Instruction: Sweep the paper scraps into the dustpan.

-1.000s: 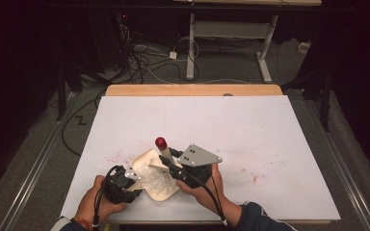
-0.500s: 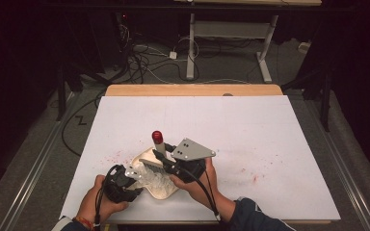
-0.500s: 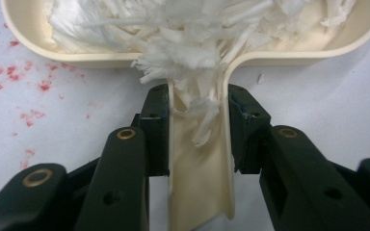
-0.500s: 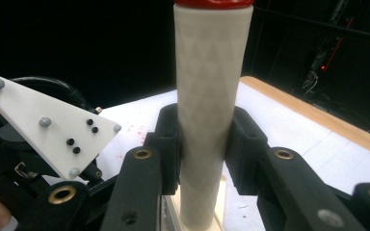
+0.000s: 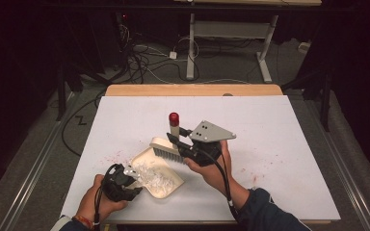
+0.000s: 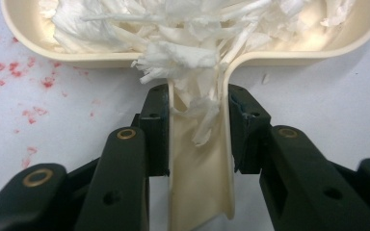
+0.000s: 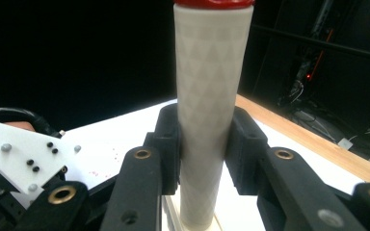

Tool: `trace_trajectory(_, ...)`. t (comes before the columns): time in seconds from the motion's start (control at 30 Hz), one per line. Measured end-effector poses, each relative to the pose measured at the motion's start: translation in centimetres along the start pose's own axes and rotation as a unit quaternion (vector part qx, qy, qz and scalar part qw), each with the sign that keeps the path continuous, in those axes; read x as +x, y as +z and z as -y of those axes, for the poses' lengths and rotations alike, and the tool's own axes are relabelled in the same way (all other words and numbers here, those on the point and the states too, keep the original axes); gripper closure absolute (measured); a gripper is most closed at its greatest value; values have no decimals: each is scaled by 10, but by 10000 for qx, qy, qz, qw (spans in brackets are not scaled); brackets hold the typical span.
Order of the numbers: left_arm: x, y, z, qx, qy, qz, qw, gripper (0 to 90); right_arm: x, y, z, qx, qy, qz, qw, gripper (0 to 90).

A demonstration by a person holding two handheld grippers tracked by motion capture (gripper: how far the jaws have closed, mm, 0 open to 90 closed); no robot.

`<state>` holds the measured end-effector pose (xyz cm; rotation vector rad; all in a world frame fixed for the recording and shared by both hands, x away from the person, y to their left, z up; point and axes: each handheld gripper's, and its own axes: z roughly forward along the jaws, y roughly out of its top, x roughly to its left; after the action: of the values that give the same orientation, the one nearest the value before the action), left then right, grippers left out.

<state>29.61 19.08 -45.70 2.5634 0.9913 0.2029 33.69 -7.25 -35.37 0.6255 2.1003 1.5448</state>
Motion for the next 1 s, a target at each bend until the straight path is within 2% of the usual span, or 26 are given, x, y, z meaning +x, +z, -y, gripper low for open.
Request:
trace_trajectory(0.2, 4, 0, 1, -9, -58, 9, 10000, 628, -16, 6, 0, 24, 49, 135, 9999, 703)
trace_trajectory(0.27, 5, 0, 1, -13, -85, 32, 10000, 628, -21, 10, 1, 37, 48, 243, 9997, 702)
trace_trajectory(0.4, 9, 0, -1, 16, -115, 107, 9999, 628, -32, 22, 4, 94, -156, 647, 9977, 702)
trace_trajectory(0.47, 11, 1, -2, 10, -152, 68, 9999, 628, -37, 30, 7, 96, -263, 673, 9973, 702)
trace_trajectory(0.6, 14, 1, -4, 35, -163, 87, 9998, 628, -38, 45, 15, 198, -456, 601, 9970, 702)
trace_trajectory(0.73, 15, 1, -4, 56, -120, 54, 9999, 629, -30, 54, 25, 311, -547, 307, 9975, 703)
trace_trajectory(0.87, 15, 0, -5, 80, -97, 28, 9999, 629, -17, 50, 27, 332, -565, -29, 9978, 700)
trace_trajectory(1.0, 16, 0, -3, 72, -132, 8, 9999, 629, 2, 37, 27, 442, -798, -254, 9955, 701)
